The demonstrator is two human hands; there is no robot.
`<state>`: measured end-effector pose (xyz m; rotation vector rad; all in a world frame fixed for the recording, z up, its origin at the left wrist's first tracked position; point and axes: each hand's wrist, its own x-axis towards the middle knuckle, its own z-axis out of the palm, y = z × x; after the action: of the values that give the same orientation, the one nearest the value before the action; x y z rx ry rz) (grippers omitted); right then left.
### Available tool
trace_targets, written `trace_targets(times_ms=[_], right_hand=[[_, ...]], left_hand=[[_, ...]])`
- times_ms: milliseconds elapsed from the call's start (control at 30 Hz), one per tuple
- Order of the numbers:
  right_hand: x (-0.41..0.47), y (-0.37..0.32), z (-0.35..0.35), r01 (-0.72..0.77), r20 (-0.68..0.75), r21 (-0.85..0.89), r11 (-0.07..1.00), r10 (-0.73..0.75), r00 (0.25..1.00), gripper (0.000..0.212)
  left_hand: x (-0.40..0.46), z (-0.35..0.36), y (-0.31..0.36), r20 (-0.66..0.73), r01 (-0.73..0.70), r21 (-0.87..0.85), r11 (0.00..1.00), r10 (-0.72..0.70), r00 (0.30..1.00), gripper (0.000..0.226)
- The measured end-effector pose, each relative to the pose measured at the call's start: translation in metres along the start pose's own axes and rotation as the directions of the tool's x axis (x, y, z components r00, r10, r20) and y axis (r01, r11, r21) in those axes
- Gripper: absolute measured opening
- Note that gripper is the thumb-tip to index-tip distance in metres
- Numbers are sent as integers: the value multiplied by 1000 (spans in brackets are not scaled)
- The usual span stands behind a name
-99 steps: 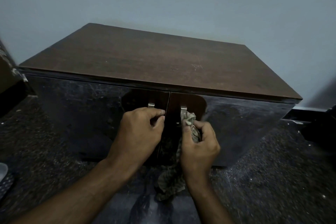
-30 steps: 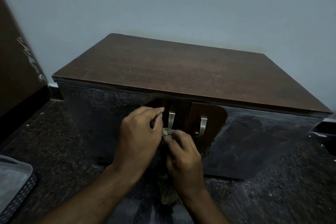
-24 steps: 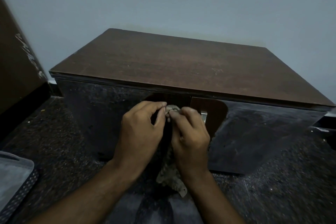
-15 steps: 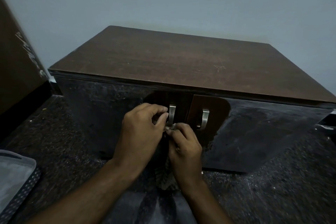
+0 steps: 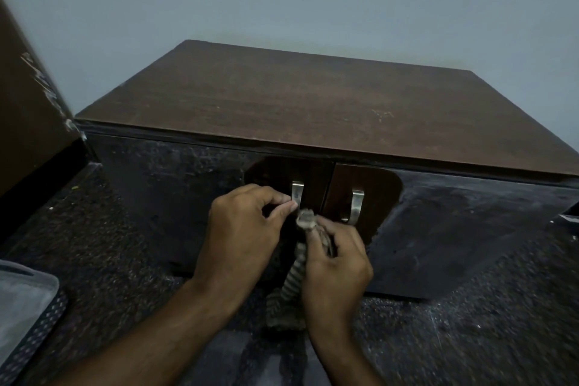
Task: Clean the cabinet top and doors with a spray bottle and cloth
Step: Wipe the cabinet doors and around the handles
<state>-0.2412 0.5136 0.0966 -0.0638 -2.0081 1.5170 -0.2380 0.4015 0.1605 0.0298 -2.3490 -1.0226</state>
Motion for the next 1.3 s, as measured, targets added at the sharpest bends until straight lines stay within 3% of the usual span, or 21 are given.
trace_targets(times_ms=[100, 233, 433, 667, 767, 900, 1000, 1200, 1300], right_hand=[[9, -6, 3, 147, -44, -48, 988, -149, 988, 14], [4, 0, 6, 347, 86, -188, 919, -337, 938, 14], [23, -15, 3, 368, 40, -158, 916, -367, 929, 16], [17, -11, 2, 300, 103, -105, 948, -290, 952, 21], [24, -21, 2, 317, 107, -103, 943, -306, 946, 17], [12, -7, -2, 375, 233, -158, 913, -335, 913, 20], [12, -4, -4, 356, 207, -176, 918, -319, 925, 14], [-6, 3, -5, 458, 194, -166, 873, -426, 883, 4], [-6, 4, -5, 543, 217, -142, 827, -510, 833, 10]], left_hand=[[0, 2, -1, -3, 0, 8, 1000, 0, 1000, 7], [0, 2, 0, -3, 1, -2, 1000, -1, 1000, 8], [0, 1, 1, 16, -6, 9, 1000, 6, 1000, 10], [0, 1, 1, 10, -5, 5, 1000, 5, 1000, 9], [0, 2, 0, 12, -8, 17, 1000, 8, 1000, 10], [0, 1, 2, 8, 2, -7, 1000, -1, 1000, 9], [2, 1, 1, 13, 23, -10, 1000, -23, 1000, 7], [3, -7, -1, -33, 75, -26, 997, -75, 997, 11], [4, -11, -3, -35, 92, 23, 995, -91, 995, 11]])
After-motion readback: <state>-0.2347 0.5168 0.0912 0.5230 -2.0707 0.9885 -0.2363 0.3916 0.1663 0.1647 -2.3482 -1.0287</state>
